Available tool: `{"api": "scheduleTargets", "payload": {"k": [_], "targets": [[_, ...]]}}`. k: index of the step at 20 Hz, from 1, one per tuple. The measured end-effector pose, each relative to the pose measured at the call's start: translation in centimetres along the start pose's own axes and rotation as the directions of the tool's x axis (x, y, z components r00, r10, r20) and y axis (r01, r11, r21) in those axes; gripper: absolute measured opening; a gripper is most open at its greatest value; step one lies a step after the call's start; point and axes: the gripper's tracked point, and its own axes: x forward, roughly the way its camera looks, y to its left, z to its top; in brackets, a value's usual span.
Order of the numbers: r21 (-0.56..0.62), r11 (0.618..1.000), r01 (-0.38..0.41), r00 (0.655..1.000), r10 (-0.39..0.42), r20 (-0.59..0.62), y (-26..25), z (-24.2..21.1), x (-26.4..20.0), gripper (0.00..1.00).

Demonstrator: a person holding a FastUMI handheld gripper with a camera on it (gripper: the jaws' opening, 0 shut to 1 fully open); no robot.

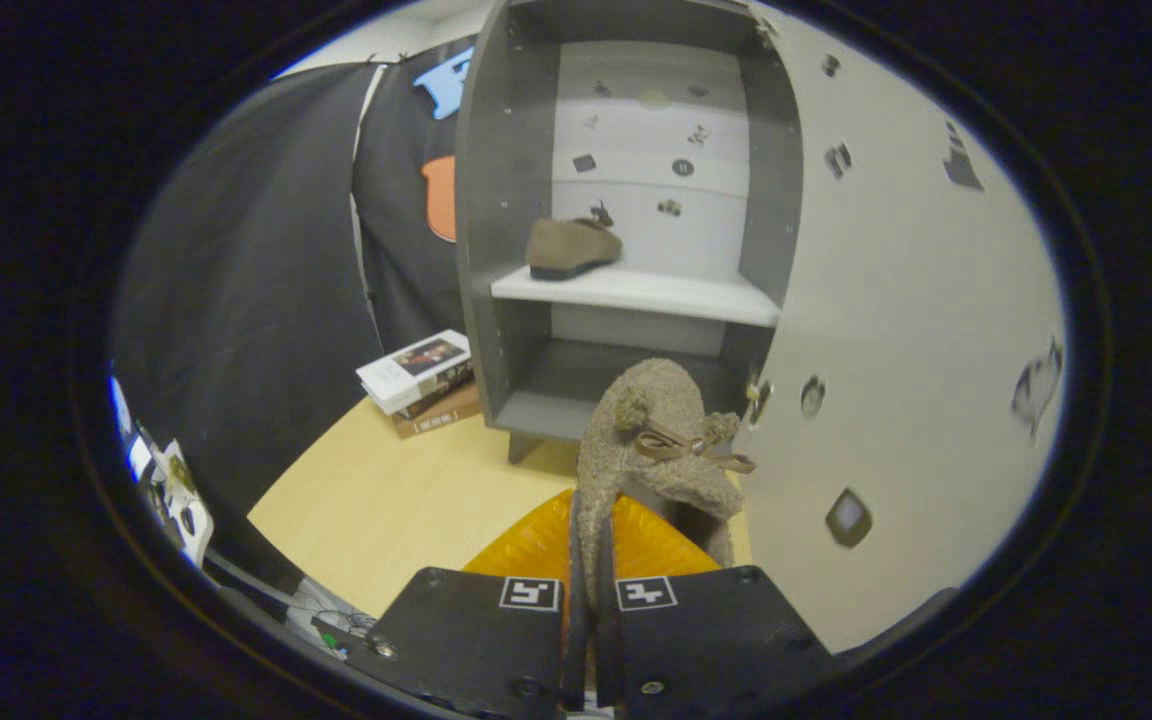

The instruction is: Open the shoe cabinet door, grab the shoes and put them into the shoe cabinet, then close the shoe cabinet door.

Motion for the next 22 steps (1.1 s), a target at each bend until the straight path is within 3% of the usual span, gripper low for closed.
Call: {"api": "scheduleTargets", "payload": {"k": [8,13,16,22], "targets": [[0.048,0.998,-0.031,0.979,0.021,0.203,0.1,17.3,-0.9,0.07],[0.072,0.997,0.021,0.949,-0.043,0.312,-1.7,26.0,2.6,0.08],[0.066,0.996,0.061,0.946,-0.078,0.315,-3.2,28.4,5.9,0.07],[-0.057,0.965,0.256,0.934,-0.232,0.271,-9.2,29.1,15.2,0.07]]}}
